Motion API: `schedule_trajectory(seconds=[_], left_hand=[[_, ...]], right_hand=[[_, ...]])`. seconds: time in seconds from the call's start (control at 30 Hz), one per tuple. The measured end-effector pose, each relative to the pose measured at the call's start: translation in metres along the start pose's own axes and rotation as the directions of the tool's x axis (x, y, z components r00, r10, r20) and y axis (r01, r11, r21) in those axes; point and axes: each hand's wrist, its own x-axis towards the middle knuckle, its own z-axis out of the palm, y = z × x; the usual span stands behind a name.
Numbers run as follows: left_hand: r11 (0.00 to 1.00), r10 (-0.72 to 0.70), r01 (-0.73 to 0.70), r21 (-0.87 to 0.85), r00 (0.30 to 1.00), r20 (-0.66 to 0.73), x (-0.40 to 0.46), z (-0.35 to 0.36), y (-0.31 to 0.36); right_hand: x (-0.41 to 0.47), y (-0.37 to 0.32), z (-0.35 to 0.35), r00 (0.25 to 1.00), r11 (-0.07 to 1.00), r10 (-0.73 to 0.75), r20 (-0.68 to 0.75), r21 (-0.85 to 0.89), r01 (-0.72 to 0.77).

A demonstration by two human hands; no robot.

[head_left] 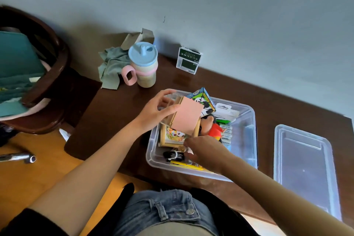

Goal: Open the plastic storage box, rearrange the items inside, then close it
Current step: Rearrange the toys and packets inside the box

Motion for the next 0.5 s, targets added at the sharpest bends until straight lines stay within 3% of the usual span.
schedule_trajectory(seconds=[0.13,0.27,0.5], left_hand=[[0.998,0.022,-0.023,0.065,1.0,0.008,-0.002,0.002,-0.002],[0.993,0.031,-0.027,0.113,0.999,-0.039,-0.003,0.005,-0.004],[0.994,0.03,-0.025,0.109,0.998,-0.052,-0.006,0.01,-0.012]], right_hand=[[-0.035,0.045,-0.005,0.976,0.977,0.211,0.059,-0.028,-0.21],[-0.042,0.089,0.001,0.895,0.893,0.444,0.048,-0.111,-0.437],[-0.006,0.103,0.03,0.837,0.836,0.532,0.131,-0.241,-0.493]])
